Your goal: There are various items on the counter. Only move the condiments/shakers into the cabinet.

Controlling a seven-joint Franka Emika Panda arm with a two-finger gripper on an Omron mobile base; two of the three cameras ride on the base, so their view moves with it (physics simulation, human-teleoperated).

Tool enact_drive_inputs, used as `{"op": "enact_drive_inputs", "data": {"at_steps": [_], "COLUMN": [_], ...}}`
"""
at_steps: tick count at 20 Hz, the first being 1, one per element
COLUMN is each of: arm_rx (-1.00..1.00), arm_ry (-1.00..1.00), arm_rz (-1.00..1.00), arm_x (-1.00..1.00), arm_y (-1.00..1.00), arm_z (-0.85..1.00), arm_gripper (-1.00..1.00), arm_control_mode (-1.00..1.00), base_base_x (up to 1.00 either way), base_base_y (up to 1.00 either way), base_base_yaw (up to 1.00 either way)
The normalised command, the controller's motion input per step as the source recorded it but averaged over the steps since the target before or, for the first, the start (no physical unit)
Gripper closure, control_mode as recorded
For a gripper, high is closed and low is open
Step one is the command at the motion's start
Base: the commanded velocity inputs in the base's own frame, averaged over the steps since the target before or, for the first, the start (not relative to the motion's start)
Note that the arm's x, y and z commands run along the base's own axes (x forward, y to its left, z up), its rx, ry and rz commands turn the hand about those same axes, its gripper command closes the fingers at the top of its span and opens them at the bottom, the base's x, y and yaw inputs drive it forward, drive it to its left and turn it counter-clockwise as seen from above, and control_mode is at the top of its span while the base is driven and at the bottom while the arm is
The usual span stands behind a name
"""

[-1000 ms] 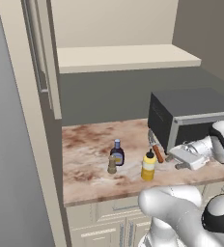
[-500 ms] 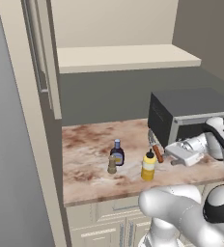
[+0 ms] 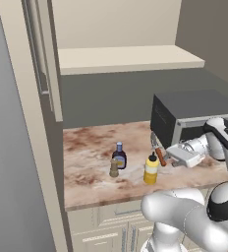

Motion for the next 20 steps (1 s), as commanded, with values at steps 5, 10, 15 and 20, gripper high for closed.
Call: {"op": "enact_drive_inputs", "data": {"at_steps": [5, 10, 15, 20], "arm_rx": [0.0, 0.0, 0.0, 0.0], "arm_ry": [0.0, 0.0, 0.0, 0.0], "arm_rz": [0.0, 0.0, 0.0, 0.0], "arm_x": [0.0, 0.0, 0.0, 0.0], "arm_y": [0.15, 0.2, 0.1, 0.0], "arm_z": [-0.03, 0.0, 0.0, 0.0], "arm_gripper": [-1.0, -1.0, -1.0, -1.0], "arm_control_mode": [-1.0, -1.0, -1.0, -1.0], "base_base_x": [0.0, 0.0, 0.0, 0.0], "base_base_y": [0.0, 0.0, 0.0, 0.0], "base_base_yaw": [0.0, 0.0, 0.0, 0.0]}}
